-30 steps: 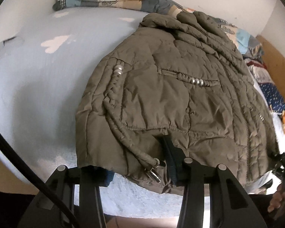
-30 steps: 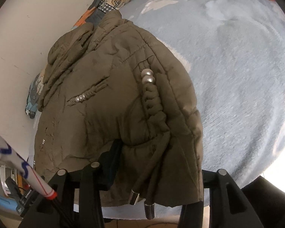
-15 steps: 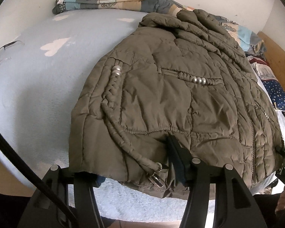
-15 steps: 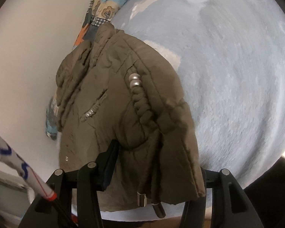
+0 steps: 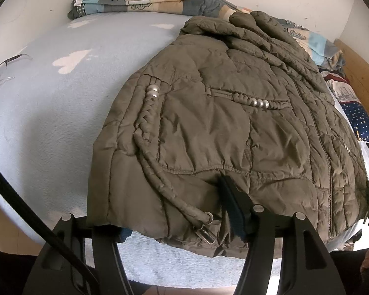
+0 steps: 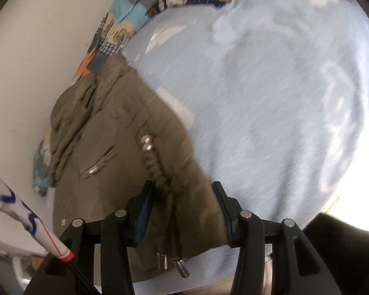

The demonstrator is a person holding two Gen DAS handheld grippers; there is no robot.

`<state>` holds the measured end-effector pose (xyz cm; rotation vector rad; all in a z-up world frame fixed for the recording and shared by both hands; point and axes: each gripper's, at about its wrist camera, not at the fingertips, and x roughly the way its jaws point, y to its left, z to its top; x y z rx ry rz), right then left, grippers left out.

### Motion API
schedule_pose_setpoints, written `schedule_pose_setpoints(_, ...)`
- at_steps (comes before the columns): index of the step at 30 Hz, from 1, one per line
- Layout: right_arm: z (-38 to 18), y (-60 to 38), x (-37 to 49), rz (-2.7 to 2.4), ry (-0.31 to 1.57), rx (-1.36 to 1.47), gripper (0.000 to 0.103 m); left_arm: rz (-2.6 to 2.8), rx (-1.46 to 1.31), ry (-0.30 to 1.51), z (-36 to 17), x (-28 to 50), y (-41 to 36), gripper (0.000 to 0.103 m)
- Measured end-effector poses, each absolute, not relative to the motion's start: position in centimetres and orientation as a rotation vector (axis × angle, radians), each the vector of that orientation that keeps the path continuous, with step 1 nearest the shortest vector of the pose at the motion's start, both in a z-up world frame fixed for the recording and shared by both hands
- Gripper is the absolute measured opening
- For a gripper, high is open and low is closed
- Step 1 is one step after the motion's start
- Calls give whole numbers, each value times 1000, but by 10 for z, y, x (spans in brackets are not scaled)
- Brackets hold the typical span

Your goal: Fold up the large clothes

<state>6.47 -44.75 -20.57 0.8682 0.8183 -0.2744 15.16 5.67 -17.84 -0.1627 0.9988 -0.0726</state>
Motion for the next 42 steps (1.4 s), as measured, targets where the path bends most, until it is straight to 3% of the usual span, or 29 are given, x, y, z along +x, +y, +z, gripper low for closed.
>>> schedule_pose_setpoints(13, -236, -436, 78, 1, 846, 1103, 61, -64, -159, 1001, -179, 155, 55, 67)
schedule_pose_setpoints(14, -235, -428, 80, 30, 860, 1082, 59, -64, -156, 1001, -179, 155, 55, 67)
schedule_pose_setpoints(17, -226, -404, 87, 75, 885, 959, 33, -63, -151, 999, -180, 156, 55, 67)
schedule_pose_setpoints(20, -206, -383, 94, 2, 899, 716, 27, -60, -143, 996, -180, 155, 54, 68)
schedule_pose_setpoints(24, -202, -364, 101, -64, 929, 529, 27, -44, -99, 985, -180, 154, 49, 70)
schedule_pose_setpoints(32, -214, -372, 107, -69, 944, 575, 34, 29, 13, 955, -181, 151, 41, 86)
schedule_pose_setpoints(42, -215, -375, 97, -69, 926, 592, 35, 72, 141, 915, -180, 150, 28, 88)
